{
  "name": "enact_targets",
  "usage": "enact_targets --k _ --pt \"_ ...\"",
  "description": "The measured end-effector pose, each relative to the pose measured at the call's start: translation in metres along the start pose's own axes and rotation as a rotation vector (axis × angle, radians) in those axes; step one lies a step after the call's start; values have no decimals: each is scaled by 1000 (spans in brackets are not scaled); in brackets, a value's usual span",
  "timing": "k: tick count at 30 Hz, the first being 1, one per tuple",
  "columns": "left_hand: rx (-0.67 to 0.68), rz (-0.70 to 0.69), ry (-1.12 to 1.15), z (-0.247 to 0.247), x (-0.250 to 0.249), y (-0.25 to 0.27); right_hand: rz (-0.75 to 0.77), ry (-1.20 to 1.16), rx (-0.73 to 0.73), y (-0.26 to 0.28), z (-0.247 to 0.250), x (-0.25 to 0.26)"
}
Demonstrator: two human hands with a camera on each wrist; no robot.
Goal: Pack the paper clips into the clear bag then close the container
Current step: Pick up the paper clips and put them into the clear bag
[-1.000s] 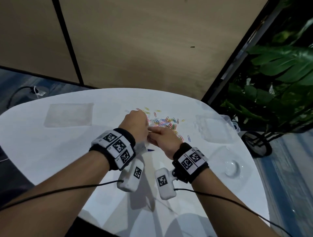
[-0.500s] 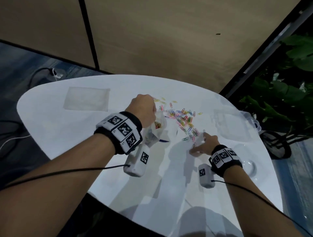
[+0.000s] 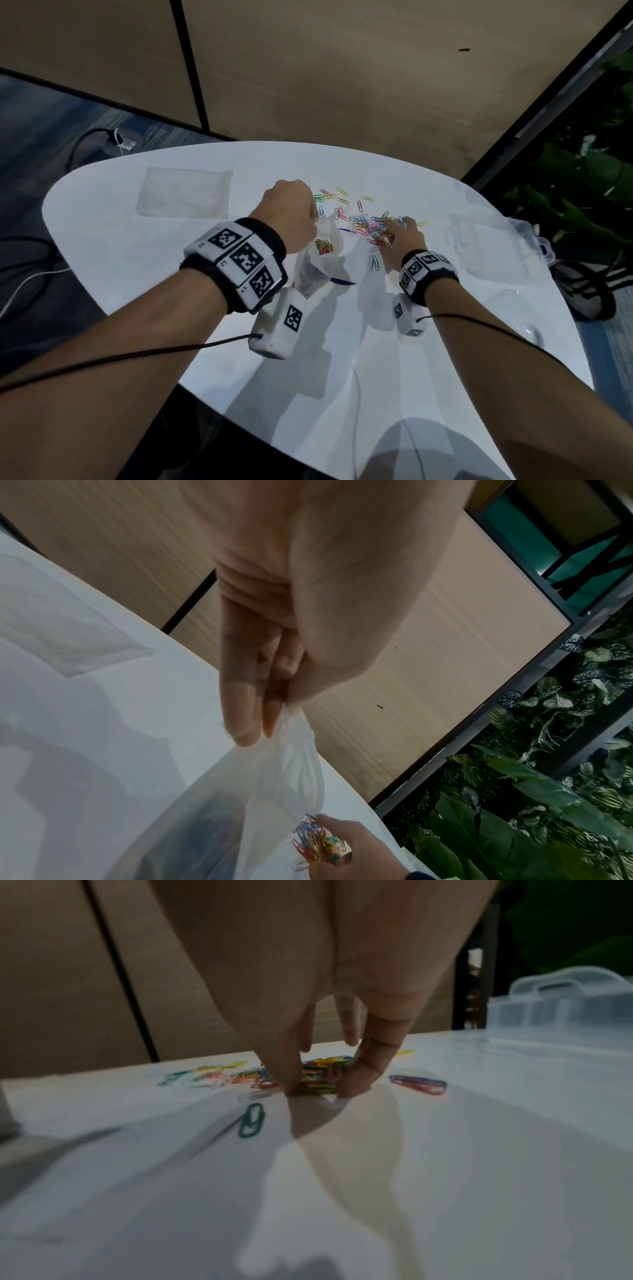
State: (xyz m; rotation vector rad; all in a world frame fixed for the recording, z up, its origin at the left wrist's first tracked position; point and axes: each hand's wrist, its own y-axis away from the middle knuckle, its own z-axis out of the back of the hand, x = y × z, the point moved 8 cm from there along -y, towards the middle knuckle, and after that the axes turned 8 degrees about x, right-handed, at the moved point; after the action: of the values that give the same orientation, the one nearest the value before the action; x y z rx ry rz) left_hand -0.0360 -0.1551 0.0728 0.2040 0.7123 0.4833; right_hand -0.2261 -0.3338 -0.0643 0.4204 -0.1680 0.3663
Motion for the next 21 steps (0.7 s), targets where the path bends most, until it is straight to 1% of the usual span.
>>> enact_targets --k 2,4,6,8,10,11,12,13,14,16,18,20,21 --pt "2 -5 1 0 -1 -1 55 119 -14 -4 3 6" --pt "6 -6 7 0 -1 -3 91 154 -63 0 9 11" --pt "11 -6 7 0 -2 -4 95 139 -89 4 14 9" --pt "14 -6 6 -1 -4 -4 47 40 -100 7 18 -2" --pt "17 -15 0 -2 -7 -3 -50 -244 -113 13 23 -22" --pt "20 -19 -3 -3 -8 -3 -120 -464 -85 14 20 -36" --pt "24 -22 -5 -4 -9 -3 -192 -739 -20 18 11 -46" --pt "26 -24 -4 -4 -10 -3 -243 -1012 44 23 2 -51" --pt "26 -20 -3 -4 -10 -3 -258 -1224 76 28 -3 -49" --pt "21 -12 2 -3 -9 -2 -213 -1458 111 40 -1 -35" --pt "17 -4 5 -2 -8 -2 -116 -1647 184 55 7 -8" --pt "21 -1 11 -3 -9 -1 -33 -1780 265 73 15 20" --pt "25 0 16 -3 -10 -1 15 -1810 306 82 19 35"
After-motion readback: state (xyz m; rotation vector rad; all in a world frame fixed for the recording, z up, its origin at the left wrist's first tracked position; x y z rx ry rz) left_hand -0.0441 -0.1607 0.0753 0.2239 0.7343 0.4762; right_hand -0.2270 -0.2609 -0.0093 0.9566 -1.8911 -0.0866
